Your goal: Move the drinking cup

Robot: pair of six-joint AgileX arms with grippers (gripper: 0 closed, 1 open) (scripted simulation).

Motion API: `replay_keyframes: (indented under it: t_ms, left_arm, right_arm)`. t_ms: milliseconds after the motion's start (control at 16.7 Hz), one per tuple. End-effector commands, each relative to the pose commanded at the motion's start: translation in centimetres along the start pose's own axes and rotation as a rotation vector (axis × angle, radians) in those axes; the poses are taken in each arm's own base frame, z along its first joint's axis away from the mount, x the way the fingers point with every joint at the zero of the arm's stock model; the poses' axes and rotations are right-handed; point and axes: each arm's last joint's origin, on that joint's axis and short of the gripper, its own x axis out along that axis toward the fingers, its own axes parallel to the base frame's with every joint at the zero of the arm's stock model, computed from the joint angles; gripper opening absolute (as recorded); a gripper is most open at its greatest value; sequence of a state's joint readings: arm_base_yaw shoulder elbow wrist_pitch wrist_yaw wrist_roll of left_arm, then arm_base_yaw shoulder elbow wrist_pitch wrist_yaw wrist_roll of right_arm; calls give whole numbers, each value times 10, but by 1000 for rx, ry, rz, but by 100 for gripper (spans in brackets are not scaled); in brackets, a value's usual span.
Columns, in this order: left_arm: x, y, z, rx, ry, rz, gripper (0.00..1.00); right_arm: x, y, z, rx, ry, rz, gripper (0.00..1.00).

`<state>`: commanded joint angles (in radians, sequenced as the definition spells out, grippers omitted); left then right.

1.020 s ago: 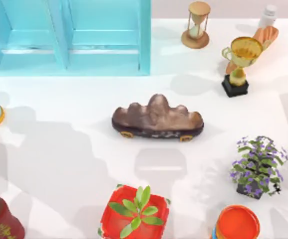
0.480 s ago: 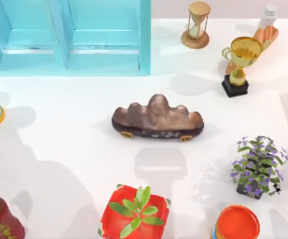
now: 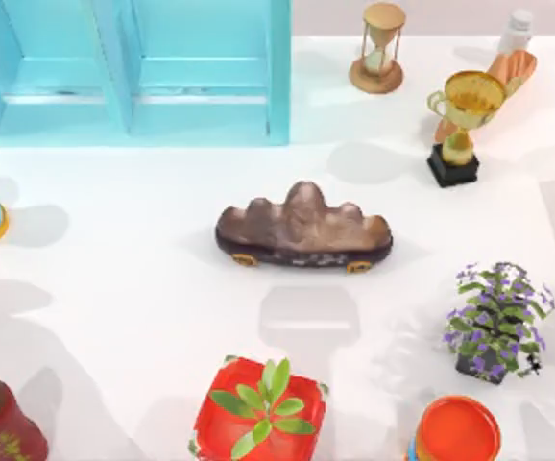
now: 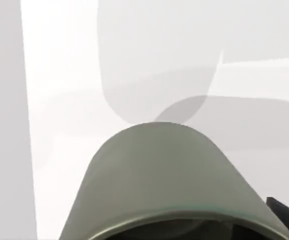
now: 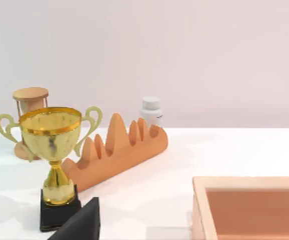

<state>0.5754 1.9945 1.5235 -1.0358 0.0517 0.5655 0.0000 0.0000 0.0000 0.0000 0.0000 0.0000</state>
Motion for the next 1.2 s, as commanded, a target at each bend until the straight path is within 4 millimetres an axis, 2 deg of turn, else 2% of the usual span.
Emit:
replay_keyframes:
  t_ms: [120, 180, 480, 780, 1200]
  left_arm:
    - [5, 9, -3, -32, -37, 36, 0]
    - [8, 7, -3, -39, -43, 39, 0]
    - [36, -27, 0, 18, 38, -38, 0]
    - [40, -30, 1, 33, 53, -51, 0]
    - [40, -30, 1, 33, 53, -51, 53]
  right_arm:
    - [0, 0, 0, 0, 0, 0, 100]
    - [0, 0, 0, 0, 0, 0, 100]
    - [0, 0, 0, 0, 0, 0, 100]
    - [0, 0, 0, 0, 0, 0, 100]
    - [0, 0, 0, 0, 0, 0, 100]
